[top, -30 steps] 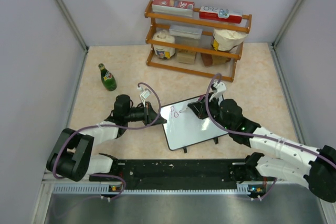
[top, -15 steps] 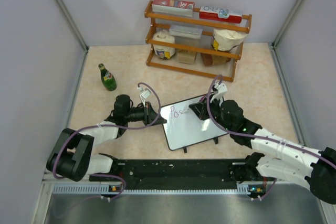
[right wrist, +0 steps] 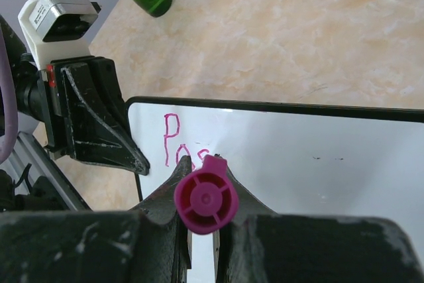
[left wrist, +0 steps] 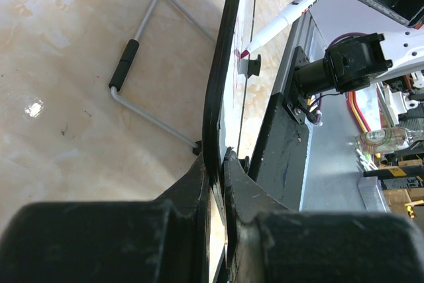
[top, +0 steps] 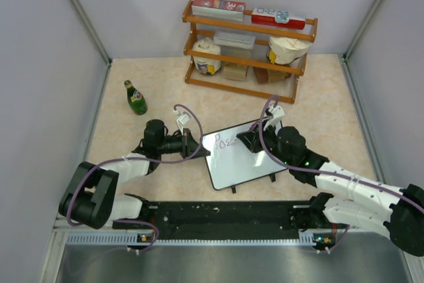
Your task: Write a sentence on the whiteboard
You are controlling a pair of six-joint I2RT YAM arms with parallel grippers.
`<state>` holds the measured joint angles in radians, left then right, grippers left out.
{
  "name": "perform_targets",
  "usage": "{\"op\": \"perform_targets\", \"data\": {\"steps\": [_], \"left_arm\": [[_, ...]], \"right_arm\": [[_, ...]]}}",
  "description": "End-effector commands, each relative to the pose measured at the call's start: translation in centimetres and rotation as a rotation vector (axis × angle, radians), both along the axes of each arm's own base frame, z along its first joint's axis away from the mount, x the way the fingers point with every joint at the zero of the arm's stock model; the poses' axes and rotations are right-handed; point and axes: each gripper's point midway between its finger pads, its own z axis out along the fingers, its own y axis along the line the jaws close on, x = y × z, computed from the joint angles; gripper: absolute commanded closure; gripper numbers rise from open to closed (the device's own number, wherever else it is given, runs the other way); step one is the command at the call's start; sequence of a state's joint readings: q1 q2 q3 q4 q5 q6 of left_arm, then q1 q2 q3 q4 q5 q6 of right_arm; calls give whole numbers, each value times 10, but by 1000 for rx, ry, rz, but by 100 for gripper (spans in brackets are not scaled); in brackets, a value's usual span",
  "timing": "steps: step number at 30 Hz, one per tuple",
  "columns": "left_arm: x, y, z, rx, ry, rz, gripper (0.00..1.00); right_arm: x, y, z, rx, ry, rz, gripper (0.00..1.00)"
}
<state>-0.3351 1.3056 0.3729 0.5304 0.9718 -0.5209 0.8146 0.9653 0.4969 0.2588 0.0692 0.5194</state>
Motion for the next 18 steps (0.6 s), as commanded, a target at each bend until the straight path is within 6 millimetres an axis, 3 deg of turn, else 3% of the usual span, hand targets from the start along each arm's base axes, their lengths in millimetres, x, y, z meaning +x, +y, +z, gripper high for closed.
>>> {"op": "perform_targets", "data": {"steps": [1,8,12,18], "left_arm": [[10,3,-13,55,-58,27,100],[10,2,-13,55,-57,26,100],[10,3,-13,55,-58,27,100],[10,2,-13,55,-58,27,100]], "right_arm": [[5,2,4,20,-14,-10,100],[7,2,14,104,0,-7,100],[3,1,32,183,-24,30,100],[5,-8,41,170,-50,-1,100]]}}
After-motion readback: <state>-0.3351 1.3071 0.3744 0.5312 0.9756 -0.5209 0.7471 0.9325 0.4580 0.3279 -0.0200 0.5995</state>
